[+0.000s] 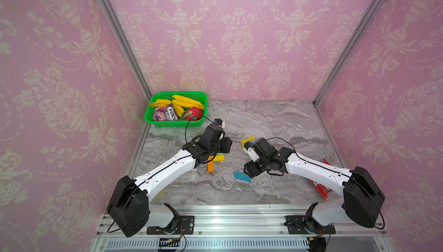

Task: Assemble the letter p with building blocks
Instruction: Pick up the building block from the center of the board.

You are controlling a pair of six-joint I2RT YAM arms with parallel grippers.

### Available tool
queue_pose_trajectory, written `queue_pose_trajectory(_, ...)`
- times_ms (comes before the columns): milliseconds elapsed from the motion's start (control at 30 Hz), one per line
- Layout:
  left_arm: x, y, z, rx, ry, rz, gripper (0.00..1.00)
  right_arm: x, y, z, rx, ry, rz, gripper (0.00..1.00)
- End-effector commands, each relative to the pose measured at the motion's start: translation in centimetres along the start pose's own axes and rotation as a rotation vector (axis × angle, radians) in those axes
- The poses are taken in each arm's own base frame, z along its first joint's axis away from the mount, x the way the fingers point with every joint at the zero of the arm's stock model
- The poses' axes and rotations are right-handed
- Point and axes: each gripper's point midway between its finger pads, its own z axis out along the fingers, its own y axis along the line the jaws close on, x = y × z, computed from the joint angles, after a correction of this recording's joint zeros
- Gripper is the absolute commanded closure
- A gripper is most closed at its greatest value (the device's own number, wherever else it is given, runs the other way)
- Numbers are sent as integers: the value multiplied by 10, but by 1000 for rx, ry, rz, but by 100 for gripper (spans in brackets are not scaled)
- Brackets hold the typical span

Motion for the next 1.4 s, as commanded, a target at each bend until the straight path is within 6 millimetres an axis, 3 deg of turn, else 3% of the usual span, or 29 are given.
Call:
queue_pose_trajectory(0, 8, 26, -13, -84, 12, 4, 60, 26, -2, 11, 57, 133, -108, 24)
queue_pose_trajectory(167, 10, 39, -24, -96, -15, -25, 59, 31, 4, 28, 105, 195, -218, 23)
queue_pose_trajectory(633, 15, 62, -31, -128, -32, -76, 59, 15, 5, 59, 155, 236, -300, 25)
queue_pose_trajectory(700, 14, 64, -31, -132, -36, -79, 59, 14, 5, 59, 160, 242, -295, 33)
queue_pose_trajectory(833, 12, 66, -28, -130, -36, -81, 59, 20, 0, 59, 188, 274, -275, 64)
queue_pose_trajectory(1000, 12, 65, -19, -108, -10, -81, 59, 24, -7, 60, 234, 282, -225, 88)
queue_pose_trajectory(1267, 11, 59, -8, -76, 20, -71, 59, -11, -23, 29, 294, 119, -47, 84)
queue_pose_trajectory(1300, 10, 59, -7, -73, 20, -70, 59, -24, -22, 22, 289, 89, -28, 84)
queue_pose_trajectory(1367, 11, 58, -4, -66, 26, -71, 59, -26, -31, 19, 310, 93, 12, 83)
